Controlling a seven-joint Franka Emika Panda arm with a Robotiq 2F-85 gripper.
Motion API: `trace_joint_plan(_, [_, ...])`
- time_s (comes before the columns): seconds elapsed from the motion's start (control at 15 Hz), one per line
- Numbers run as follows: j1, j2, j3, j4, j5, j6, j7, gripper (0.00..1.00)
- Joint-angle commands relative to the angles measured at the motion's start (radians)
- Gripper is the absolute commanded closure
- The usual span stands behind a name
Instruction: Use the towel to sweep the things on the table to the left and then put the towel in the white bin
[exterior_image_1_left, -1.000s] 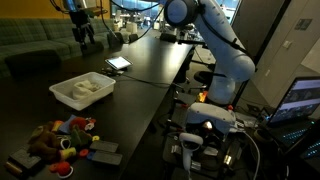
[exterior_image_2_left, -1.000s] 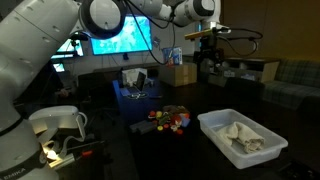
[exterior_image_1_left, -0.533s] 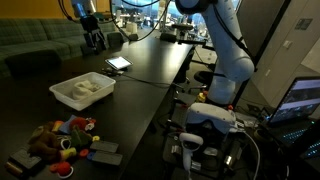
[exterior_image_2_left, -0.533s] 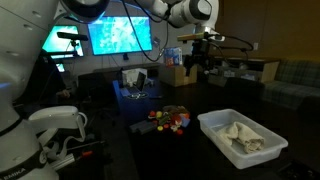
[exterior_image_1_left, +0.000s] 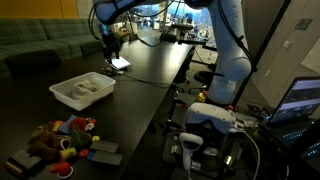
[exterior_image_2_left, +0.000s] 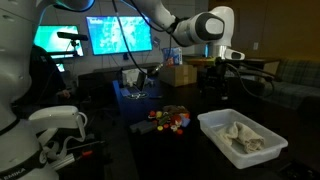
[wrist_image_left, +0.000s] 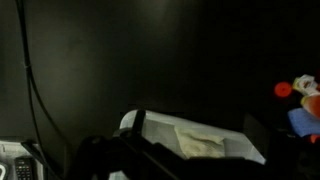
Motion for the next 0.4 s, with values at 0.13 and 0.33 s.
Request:
trace_joint_plan(0.13, [-0.024, -0.035, -0.028, -0.114, 0.001, 0.23, -0.001, 0.0])
trace_joint_plan(0.33, [-0.036, -0.051, -0.033, -0.17, 0.002, 0.32, -0.002, 0.0])
